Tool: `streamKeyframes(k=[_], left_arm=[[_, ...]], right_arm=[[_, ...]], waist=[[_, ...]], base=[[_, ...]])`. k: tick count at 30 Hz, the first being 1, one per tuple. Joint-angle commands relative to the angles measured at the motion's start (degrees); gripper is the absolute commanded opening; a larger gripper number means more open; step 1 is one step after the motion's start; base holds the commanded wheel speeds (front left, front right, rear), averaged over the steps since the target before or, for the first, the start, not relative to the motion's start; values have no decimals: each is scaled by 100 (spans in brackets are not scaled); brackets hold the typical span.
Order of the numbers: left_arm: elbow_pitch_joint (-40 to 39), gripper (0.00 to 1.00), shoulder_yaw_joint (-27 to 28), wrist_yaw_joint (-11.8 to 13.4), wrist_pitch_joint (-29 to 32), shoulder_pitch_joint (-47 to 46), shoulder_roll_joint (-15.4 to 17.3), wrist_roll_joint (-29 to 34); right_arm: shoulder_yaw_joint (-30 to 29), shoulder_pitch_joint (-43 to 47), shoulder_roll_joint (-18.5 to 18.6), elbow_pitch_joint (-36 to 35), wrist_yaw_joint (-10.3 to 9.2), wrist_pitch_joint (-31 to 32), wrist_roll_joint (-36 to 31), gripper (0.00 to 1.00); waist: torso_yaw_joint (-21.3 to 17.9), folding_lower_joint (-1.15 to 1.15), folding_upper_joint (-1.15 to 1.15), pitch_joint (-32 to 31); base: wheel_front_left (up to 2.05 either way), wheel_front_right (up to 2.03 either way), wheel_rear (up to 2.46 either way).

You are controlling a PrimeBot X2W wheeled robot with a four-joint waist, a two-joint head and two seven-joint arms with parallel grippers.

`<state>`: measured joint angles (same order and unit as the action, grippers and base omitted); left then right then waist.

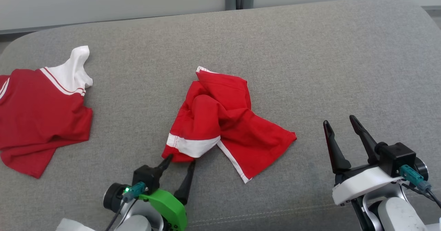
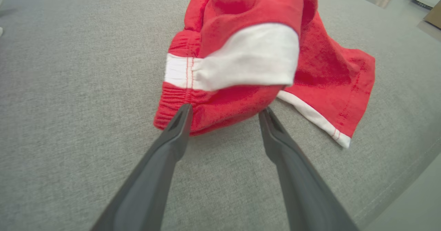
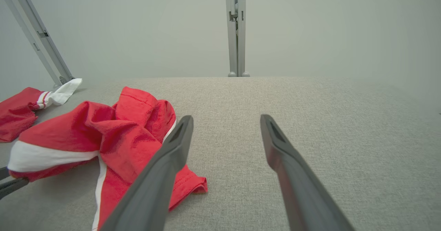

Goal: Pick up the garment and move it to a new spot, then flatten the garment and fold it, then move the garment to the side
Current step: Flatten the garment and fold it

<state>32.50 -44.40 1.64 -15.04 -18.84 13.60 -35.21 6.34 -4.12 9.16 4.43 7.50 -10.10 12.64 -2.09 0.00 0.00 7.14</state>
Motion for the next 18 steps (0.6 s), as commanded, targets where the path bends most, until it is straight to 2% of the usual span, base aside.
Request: streamKeyframes(k=[1,9,18], left_arm=[[-170,100,166,97,-18,93,102,-6],[-1283,100,1046,505,-18,589,554,73],[-2285,100,1793,902,-18,893,911,79]], right_arm=[[42,28,31,-34,-2,25,-21,100],[162,47,101,-53,-2,48,-20,100],[237,32,154,-69,-2,68,-59,100]], waist=[[21,0,0,-21],[172,0,0,-143],[288,0,0,-289]], base=[[0,0,0],[0,0,0],[0,0,0]])
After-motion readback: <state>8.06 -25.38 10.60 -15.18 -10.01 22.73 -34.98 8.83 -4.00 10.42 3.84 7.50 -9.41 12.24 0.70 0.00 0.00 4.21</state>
